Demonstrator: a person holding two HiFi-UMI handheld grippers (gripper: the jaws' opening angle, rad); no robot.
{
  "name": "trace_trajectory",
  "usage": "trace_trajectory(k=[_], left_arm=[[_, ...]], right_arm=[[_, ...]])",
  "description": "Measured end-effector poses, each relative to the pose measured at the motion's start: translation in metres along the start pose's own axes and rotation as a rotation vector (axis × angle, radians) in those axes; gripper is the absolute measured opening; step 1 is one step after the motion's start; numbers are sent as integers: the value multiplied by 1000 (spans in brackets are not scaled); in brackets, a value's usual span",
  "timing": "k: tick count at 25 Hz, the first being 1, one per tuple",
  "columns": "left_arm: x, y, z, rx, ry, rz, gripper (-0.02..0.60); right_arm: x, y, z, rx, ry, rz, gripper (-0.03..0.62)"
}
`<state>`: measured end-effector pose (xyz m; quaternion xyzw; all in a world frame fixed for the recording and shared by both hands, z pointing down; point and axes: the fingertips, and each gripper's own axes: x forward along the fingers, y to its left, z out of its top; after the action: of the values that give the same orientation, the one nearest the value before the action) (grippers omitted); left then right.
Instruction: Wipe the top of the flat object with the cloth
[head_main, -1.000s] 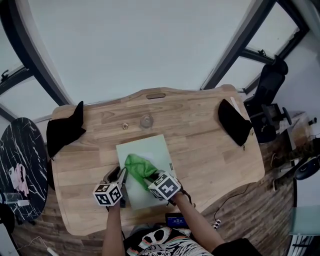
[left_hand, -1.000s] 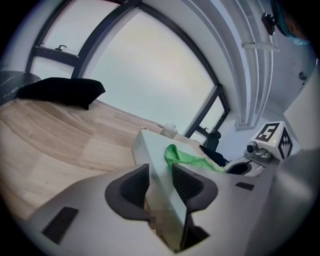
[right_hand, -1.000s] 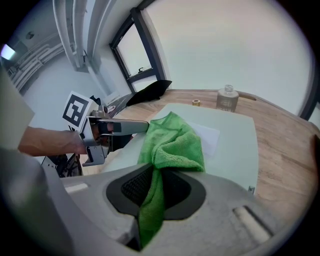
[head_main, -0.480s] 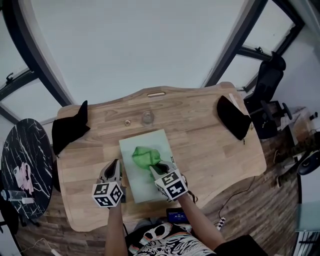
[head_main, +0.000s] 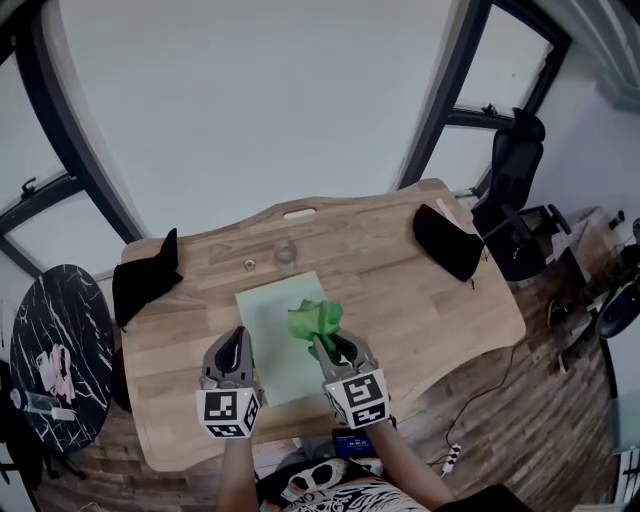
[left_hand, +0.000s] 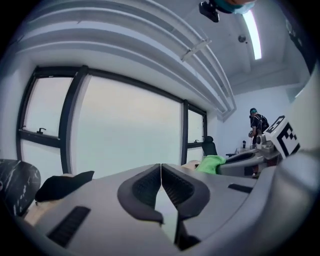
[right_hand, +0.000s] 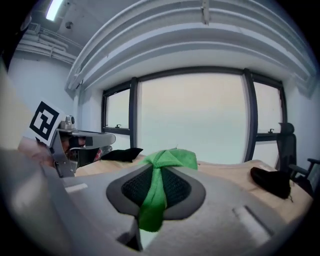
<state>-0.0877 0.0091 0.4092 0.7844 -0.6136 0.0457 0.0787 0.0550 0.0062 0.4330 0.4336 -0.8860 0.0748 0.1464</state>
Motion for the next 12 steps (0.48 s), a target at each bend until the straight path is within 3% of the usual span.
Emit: trace_trajectory(k=[5, 12], left_arm=[[-13, -15, 11, 21, -14, -13, 8], [-25, -13, 2, -56, -13, -17, 6]], right_arm=[[-20, -5, 14, 0, -55, -32, 55], [-29, -2, 10, -3, -68, -29, 55]])
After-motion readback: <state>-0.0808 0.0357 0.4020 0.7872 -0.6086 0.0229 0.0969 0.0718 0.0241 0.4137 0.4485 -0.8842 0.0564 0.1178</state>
